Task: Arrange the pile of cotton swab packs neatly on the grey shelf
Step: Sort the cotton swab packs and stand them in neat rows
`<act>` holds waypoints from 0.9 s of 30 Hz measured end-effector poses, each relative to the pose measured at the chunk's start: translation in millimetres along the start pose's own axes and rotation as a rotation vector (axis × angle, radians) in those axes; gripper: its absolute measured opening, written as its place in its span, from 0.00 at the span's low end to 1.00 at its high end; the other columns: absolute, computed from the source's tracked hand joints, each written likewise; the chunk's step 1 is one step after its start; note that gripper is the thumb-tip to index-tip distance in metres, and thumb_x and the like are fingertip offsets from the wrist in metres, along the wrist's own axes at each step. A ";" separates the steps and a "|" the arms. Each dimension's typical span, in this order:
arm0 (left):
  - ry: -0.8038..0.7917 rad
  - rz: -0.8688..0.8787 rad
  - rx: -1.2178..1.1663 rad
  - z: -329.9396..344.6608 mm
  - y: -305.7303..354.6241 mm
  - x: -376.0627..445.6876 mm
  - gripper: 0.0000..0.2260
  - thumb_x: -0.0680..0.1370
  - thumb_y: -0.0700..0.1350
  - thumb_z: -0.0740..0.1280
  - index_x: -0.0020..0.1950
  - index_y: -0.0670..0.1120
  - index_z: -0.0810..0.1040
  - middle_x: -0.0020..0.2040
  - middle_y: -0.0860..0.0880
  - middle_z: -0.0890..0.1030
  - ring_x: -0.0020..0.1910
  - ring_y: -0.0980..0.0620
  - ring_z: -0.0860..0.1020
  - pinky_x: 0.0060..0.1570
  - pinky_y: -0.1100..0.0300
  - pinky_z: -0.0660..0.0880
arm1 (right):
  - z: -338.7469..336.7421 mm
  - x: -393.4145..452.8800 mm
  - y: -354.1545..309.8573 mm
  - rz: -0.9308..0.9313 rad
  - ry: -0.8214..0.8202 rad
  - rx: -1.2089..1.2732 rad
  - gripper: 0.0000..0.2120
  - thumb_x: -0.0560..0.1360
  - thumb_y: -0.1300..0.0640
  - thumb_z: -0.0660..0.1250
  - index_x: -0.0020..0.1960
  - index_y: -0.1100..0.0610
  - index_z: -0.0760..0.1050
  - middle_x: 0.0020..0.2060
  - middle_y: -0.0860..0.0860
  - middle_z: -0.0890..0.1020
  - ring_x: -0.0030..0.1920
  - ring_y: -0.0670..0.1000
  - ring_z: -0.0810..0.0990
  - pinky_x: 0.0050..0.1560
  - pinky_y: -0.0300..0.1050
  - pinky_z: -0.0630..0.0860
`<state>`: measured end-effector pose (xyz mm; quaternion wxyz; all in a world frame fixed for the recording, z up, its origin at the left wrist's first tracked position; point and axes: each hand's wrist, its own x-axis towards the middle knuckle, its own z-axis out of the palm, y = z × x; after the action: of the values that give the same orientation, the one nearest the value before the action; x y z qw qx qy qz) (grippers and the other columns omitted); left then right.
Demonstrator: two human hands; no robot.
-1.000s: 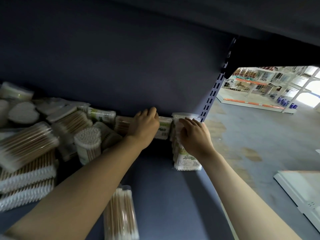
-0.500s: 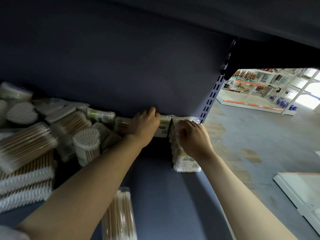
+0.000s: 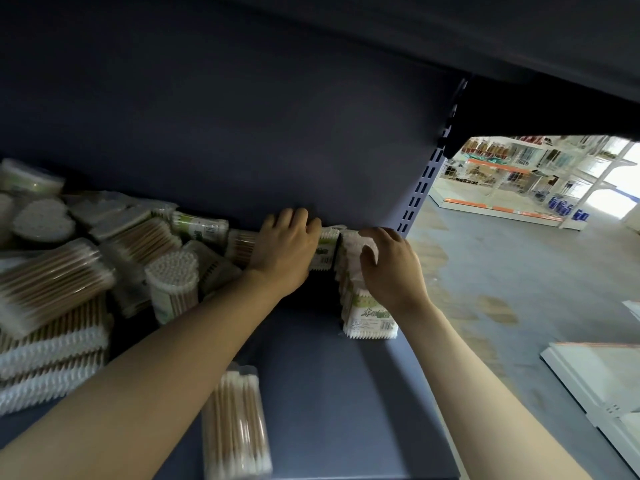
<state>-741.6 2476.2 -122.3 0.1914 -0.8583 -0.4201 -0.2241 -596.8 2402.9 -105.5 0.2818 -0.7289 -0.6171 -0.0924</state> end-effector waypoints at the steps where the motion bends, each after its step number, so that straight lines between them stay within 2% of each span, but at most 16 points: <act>1: -0.004 -0.002 -0.011 -4.8 1.1 -1.9 0.23 0.50 0.43 0.78 0.44 0.46 0.80 0.40 0.47 0.77 0.37 0.46 0.77 0.36 0.59 0.72 | -2.2 -0.5 -1.2 0.010 0.002 0.022 0.17 0.75 0.62 0.59 0.63 0.58 0.73 0.60 0.56 0.76 0.60 0.58 0.73 0.57 0.47 0.68; 5: -0.024 -0.020 -0.124 -14.7 4.2 -9.7 0.18 0.59 0.41 0.75 0.47 0.43 0.79 0.46 0.44 0.77 0.43 0.42 0.77 0.41 0.54 0.73 | -10.3 -5.5 -5.2 0.043 0.041 0.104 0.16 0.74 0.64 0.59 0.60 0.57 0.75 0.57 0.55 0.77 0.57 0.57 0.75 0.51 0.45 0.70; 8: 0.007 -0.014 -0.181 -25.6 9.0 -17.9 0.16 0.60 0.40 0.75 0.46 0.42 0.79 0.46 0.44 0.77 0.43 0.42 0.77 0.42 0.53 0.74 | -14.3 -12.0 -6.9 0.068 0.118 0.146 0.16 0.73 0.67 0.59 0.57 0.57 0.77 0.53 0.55 0.78 0.54 0.57 0.76 0.46 0.45 0.71; 10: -0.077 -0.008 -0.227 -33.1 14.6 -23.9 0.15 0.70 0.43 0.69 0.56 0.44 0.76 0.57 0.45 0.73 0.56 0.43 0.72 0.53 0.52 0.69 | -16.1 -17.2 -8.3 0.067 0.143 0.155 0.16 0.71 0.68 0.59 0.54 0.58 0.78 0.51 0.55 0.79 0.51 0.57 0.76 0.44 0.44 0.70; 12: -0.162 -0.038 -0.275 -37.0 18.2 -32.1 0.15 0.76 0.45 0.61 0.62 0.47 0.71 0.63 0.48 0.67 0.62 0.46 0.66 0.60 0.54 0.63 | -17.1 -24.2 -10.1 0.050 0.160 0.153 0.15 0.70 0.69 0.60 0.52 0.58 0.79 0.48 0.55 0.79 0.48 0.58 0.76 0.42 0.42 0.67; 16: -0.088 -0.062 -0.360 -48.4 23.6 -52.8 0.12 0.76 0.44 0.62 0.58 0.44 0.76 0.58 0.47 0.72 0.58 0.44 0.70 0.55 0.53 0.67 | -15.2 -37.9 -15.1 0.008 0.211 0.202 0.13 0.68 0.68 0.59 0.47 0.59 0.79 0.44 0.56 0.79 0.47 0.59 0.76 0.42 0.41 0.65; 20: -0.017 -0.074 -0.386 -61.3 18.7 -70.2 0.08 0.70 0.41 0.67 0.48 0.42 0.80 0.47 0.43 0.78 0.45 0.40 0.77 0.41 0.50 0.75 | -13.2 -46.9 -26.7 -0.016 0.212 0.242 0.15 0.65 0.63 0.55 0.45 0.59 0.78 0.42 0.56 0.79 0.46 0.59 0.76 0.44 0.45 0.70; 24: -0.034 -0.102 -0.342 -73.6 6.3 -89.5 0.09 0.67 0.42 0.65 0.44 0.44 0.81 0.40 0.45 0.80 0.37 0.42 0.79 0.30 0.54 0.76 | -12.1 -55.6 -42.1 -0.007 0.176 0.250 0.13 0.68 0.65 0.57 0.45 0.60 0.79 0.42 0.57 0.79 0.46 0.60 0.75 0.42 0.44 0.67; 25: -0.036 -0.107 -0.348 -79.0 4.4 -95.0 0.09 0.68 0.43 0.64 0.45 0.45 0.81 0.40 0.46 0.80 0.36 0.42 0.79 0.29 0.56 0.74 | -11.7 -57.9 -45.1 0.004 0.151 0.247 0.12 0.69 0.67 0.59 0.46 0.60 0.79 0.43 0.57 0.78 0.46 0.60 0.75 0.41 0.44 0.65; 27: -0.061 -0.118 -0.349 -88.7 0.7 -102.6 0.11 0.73 0.43 0.62 0.52 0.46 0.80 0.47 0.47 0.80 0.43 0.42 0.79 0.35 0.57 0.70 | -11.0 -63.2 -51.2 0.005 0.109 0.263 0.12 0.69 0.70 0.60 0.47 0.61 0.78 0.44 0.57 0.78 0.46 0.60 0.75 0.39 0.43 0.62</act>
<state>-817.0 2364.7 -105.0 0.0133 -0.8588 -0.4300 -0.2781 -657.2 2347.6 -111.7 0.4085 -0.6811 -0.6056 -0.0495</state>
